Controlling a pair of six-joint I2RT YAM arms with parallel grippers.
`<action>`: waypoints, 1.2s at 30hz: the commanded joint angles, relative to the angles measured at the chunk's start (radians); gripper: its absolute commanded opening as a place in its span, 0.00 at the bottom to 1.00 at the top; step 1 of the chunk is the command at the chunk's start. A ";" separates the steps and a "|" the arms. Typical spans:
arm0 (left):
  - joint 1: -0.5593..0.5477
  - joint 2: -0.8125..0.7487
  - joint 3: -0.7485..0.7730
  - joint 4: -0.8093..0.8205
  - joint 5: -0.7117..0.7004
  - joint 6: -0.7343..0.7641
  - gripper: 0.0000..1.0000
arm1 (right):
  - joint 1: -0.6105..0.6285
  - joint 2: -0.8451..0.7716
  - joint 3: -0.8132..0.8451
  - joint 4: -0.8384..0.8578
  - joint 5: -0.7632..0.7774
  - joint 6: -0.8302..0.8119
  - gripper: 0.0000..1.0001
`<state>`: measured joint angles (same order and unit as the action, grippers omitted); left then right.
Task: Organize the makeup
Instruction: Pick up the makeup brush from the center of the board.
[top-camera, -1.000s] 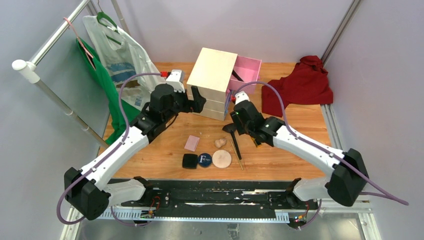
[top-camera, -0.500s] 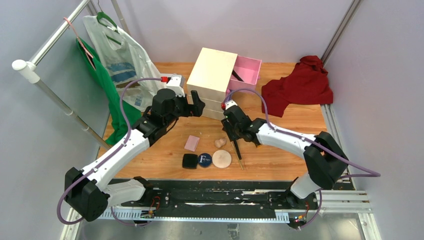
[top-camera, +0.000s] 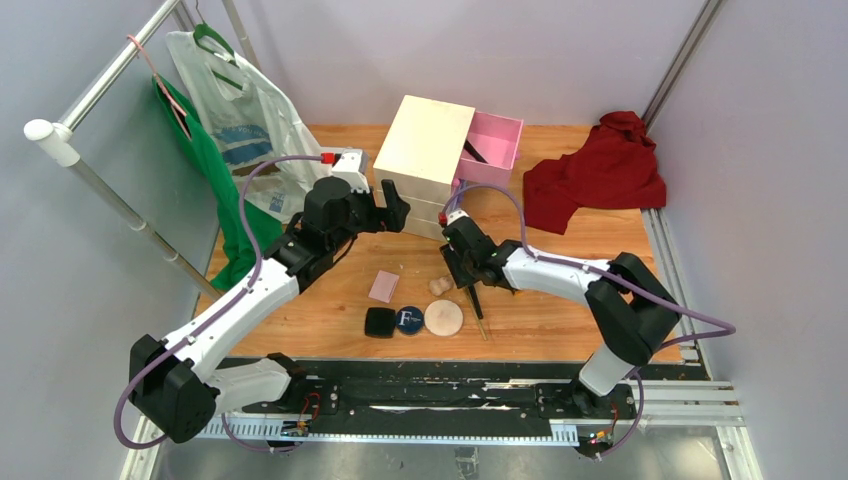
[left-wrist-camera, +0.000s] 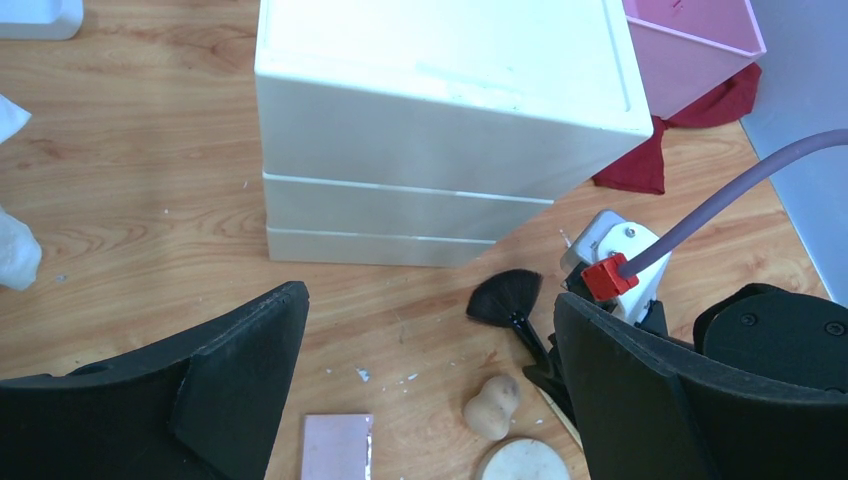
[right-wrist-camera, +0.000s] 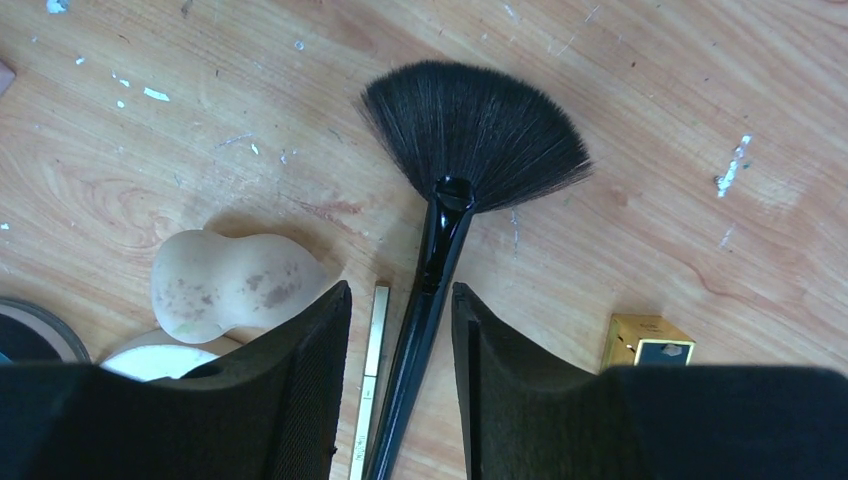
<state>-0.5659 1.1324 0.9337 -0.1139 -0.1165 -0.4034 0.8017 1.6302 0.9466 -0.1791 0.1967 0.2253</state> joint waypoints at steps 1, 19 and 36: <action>-0.008 -0.006 -0.016 0.034 -0.015 0.006 0.98 | -0.014 0.017 -0.024 0.026 -0.016 0.025 0.41; -0.008 0.016 -0.022 0.051 -0.012 0.004 0.98 | -0.072 0.061 -0.037 0.065 -0.017 0.031 0.34; -0.008 -0.017 -0.030 0.046 -0.020 0.003 0.98 | -0.072 -0.155 -0.033 -0.114 0.085 0.043 0.01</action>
<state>-0.5659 1.1423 0.9176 -0.0994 -0.1200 -0.4034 0.7387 1.6093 0.9043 -0.1787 0.2256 0.2600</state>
